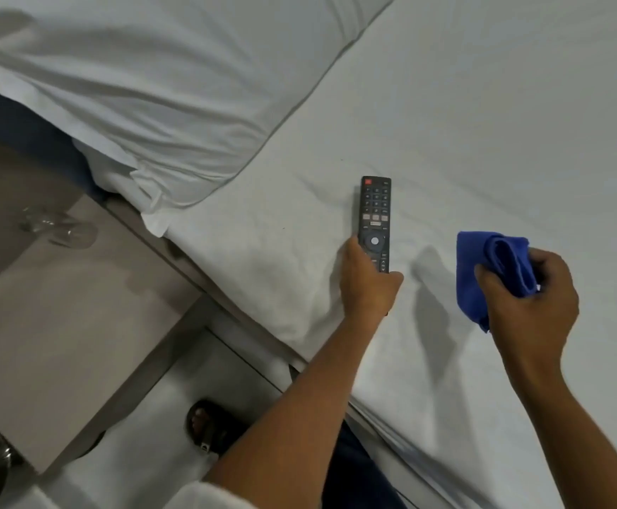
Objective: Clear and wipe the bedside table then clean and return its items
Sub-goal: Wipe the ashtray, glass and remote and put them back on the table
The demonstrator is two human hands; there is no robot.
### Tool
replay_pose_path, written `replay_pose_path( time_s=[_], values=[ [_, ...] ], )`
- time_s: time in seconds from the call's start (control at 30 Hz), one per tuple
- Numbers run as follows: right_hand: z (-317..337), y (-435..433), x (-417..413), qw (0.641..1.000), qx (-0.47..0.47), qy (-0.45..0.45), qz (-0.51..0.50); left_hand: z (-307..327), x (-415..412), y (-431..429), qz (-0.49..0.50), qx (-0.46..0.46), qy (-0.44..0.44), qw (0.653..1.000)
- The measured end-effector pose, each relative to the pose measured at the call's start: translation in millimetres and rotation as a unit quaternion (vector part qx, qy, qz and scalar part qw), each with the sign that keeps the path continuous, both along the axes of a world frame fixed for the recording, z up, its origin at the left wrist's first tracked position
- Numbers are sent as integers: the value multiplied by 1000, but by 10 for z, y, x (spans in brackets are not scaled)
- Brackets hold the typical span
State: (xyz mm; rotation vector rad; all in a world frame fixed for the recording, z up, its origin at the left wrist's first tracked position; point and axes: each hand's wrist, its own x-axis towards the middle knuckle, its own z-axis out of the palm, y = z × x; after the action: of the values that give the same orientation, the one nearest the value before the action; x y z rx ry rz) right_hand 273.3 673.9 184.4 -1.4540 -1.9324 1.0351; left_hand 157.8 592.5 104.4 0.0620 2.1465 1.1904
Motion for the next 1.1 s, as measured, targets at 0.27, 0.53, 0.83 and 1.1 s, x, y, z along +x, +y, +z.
replay_pose_path(
  time_s=[0.27, 0.53, 0.83, 1.1],
  values=[
    [17, -568, -1139, 951, 33, 4, 308, 279, -262, -1426, 169, 249, -156, 941],
    [-75, -1944, -2099, 795, 72, -28, 602, 309, -363, -2543, 314, 329, -172, 874],
    [-224, -3381, -1778, 725, 24, -22, 688, 236, -378, -3681, 443, 367, -89, 813],
    [-239, -4140, -1657, 685, 44, -34, 726, -11, -679, -4664, 547, 384, -124, 733]
  ],
)
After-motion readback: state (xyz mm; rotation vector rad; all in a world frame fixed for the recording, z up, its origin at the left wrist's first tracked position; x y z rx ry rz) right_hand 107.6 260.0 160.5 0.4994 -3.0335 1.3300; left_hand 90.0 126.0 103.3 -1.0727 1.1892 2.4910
